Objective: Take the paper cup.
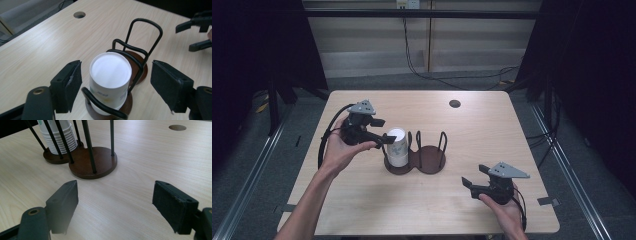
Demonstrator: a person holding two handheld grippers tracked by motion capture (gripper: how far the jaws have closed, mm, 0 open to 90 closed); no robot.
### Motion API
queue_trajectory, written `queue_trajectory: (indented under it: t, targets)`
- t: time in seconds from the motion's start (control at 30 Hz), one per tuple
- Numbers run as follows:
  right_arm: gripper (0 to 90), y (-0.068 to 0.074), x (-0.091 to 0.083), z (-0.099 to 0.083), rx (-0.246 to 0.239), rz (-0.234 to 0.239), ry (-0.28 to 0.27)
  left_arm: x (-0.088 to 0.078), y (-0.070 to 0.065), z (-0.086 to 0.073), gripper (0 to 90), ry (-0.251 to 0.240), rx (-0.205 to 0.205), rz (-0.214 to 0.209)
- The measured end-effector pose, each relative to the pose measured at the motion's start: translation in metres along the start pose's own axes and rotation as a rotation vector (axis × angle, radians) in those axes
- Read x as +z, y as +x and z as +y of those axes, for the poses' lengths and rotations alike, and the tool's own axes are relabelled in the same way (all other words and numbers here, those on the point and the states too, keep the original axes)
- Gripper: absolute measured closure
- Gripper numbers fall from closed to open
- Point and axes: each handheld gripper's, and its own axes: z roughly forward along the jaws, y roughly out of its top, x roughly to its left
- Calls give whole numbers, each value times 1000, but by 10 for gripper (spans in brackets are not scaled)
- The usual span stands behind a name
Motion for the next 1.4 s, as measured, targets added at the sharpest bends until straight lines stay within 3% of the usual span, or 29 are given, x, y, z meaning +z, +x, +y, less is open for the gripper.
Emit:
queue_trajectory:
  t: [0.13,0.2,0.27,0.37,0.47,0.57,0.63,0.7,0.73,0.77,0.8,0.97,1.07,1.2,1.27,1.33,1.4]
  targets:
    - [201,0,0,0,-6,4,0,4,3,8,251,46,18,-12]
    - [201,0,-1,0,-4,5,1,6,3,11,247,46,23,0]
    - [201,-1,-1,0,-3,6,2,11,4,13,244,89,36,-1]
    - [208,-1,-2,1,-4,-5,-8,16,3,13,224,110,30,-1]
    - [210,-2,-4,1,1,-11,-16,20,2,14,228,167,72,-12]
    - [210,-3,-3,0,6,-13,-13,26,-4,14,301,223,120,15]
    - [210,-2,-3,0,2,-14,-6,30,-6,15,280,242,130,22]
    - [211,-2,-2,1,-7,-13,-6,32,-7,15,286,253,142,43]
    - [211,-1,-2,1,-4,-13,-4,33,-8,16,273,241,123,43]
    - [211,-1,-2,1,-5,-13,-3,33,-8,17,269,251,139,54]
    - [211,-1,-2,1,-6,-13,-3,34,-7,18,270,262,153,51]
    - [211,-1,-2,0,-4,-14,1,42,-7,18,257,283,137,41]
    - [211,-1,-2,0,-8,-16,3,46,-10,19,271,297,160,28]
    - [211,-1,-2,0,-7,-15,4,47,-14,22,296,285,166,50]
    - [211,-1,-2,0,-8,-15,2,48,-15,23,326,302,173,76]
    - [212,-1,-2,0,-9,-16,0,49,-13,23,334,316,190,63]
    - [212,-1,-2,0,-9,-15,0,51,-12,22,331,318,177,58]
